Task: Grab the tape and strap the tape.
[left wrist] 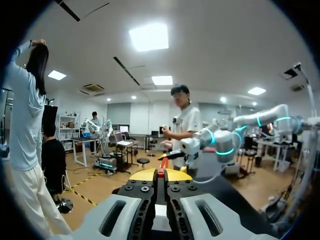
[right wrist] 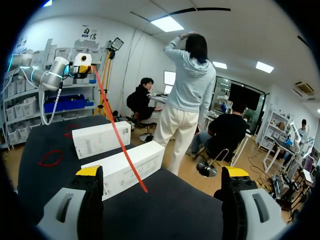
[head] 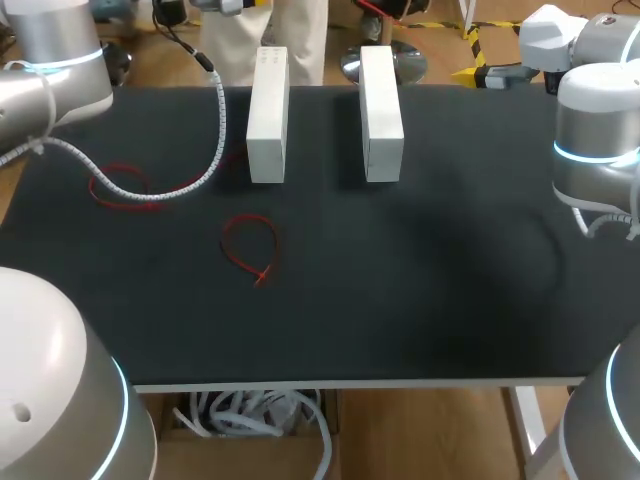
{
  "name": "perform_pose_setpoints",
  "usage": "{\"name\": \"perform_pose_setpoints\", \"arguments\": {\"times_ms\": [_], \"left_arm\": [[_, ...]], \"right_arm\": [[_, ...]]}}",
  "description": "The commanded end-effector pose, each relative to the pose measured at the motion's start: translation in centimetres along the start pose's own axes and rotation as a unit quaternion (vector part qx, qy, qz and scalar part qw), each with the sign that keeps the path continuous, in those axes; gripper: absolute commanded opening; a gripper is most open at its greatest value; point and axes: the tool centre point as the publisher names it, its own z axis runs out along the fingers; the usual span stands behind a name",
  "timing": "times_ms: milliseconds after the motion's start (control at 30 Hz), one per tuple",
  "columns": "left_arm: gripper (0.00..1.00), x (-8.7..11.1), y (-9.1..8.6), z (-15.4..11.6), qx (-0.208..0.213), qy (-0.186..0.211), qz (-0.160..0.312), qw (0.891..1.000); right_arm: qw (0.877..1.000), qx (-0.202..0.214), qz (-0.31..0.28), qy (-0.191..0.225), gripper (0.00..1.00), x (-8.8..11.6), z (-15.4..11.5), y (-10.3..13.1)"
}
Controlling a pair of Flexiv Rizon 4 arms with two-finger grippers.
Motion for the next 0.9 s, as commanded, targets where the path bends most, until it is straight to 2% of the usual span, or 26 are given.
{"name": "perform_pose_setpoints", "arguments": {"times_ms": [33,400,467,700,900], "left_arm": [[0.00,-0.1,0.0,-0.2,-0.002,0.005,-0.001,1.000],[0.00,0.2,0.1,-0.5,-0.003,0.019,-0.004,1.000],[0.00,0.3,0.1,-0.6,0.000,0.010,-0.004,1.000],[0.00,0.2,-0.6,-1.0,0.022,0.018,-0.030,0.999],[0.00,0.4,-1.5,-1.0,0.028,0.026,-0.029,0.999]], "right_arm": [[1.000,0.000,0.000,0.000,1.00,0.0,0.0,0.0],[1.000,0.000,0.000,0.000,1.00,0.0,0.0,0.0],[1.000,0.000,0.000,0.000,1.00,0.0,0.0,0.0],[1.000,0.000,0.000,0.000,1.00,0.0,0.0,0.0],[1.000,0.000,0.000,0.000,1.00,0.0,0.0,0.0]]}}
